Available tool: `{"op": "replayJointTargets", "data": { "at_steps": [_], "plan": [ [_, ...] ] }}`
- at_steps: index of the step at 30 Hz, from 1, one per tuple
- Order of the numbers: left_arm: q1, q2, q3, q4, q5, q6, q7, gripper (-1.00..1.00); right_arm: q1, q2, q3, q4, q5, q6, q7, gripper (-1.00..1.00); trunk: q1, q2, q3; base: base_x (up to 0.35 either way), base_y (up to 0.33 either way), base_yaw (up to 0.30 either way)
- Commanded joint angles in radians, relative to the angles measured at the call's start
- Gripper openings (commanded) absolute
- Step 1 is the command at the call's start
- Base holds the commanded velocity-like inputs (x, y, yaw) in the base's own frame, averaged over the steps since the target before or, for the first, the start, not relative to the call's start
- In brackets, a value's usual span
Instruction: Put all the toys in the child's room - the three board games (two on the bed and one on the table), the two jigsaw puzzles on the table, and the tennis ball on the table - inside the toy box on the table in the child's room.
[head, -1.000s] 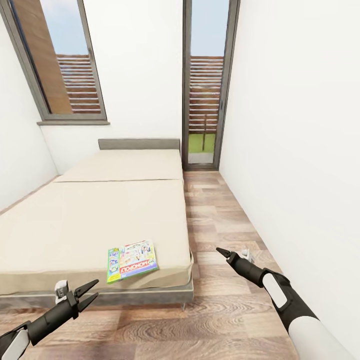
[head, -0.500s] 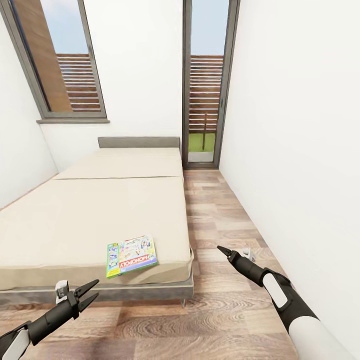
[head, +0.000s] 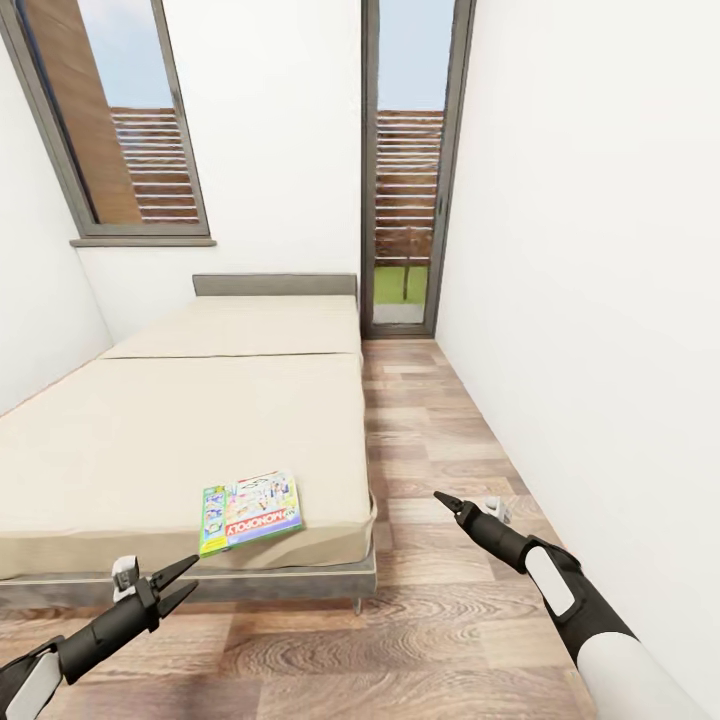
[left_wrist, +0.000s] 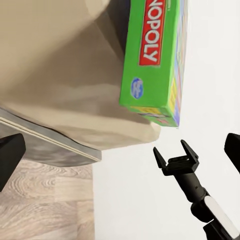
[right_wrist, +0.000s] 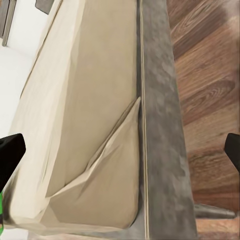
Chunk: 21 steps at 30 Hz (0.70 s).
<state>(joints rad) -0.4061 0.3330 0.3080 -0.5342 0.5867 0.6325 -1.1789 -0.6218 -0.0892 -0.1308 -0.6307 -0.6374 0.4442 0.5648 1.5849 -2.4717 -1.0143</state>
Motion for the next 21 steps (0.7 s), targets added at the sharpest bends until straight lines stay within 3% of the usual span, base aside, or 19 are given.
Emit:
{"op": "replayJointTargets", "data": {
  "at_steps": [1, 21],
  "plan": [
    [0.0, 0.0, 0.001, -0.001, 0.003, 0.009, -0.002, 1.0, -0.001, 0.0, -0.003, 0.0, -0.006, 0.008, 0.001, 1.0, 0.0, 0.0, -0.001, 0.0, -0.093, 0.0],
    [0.0, 0.0, -0.001, -0.004, 0.002, 0.009, -0.002, 1.0, -0.001, 0.0, -0.001, 0.0, -0.003, 0.007, 0.001, 1.0, 0.0, 0.0, -0.001, 0.017, -0.107, 0.0]
  ]
}}
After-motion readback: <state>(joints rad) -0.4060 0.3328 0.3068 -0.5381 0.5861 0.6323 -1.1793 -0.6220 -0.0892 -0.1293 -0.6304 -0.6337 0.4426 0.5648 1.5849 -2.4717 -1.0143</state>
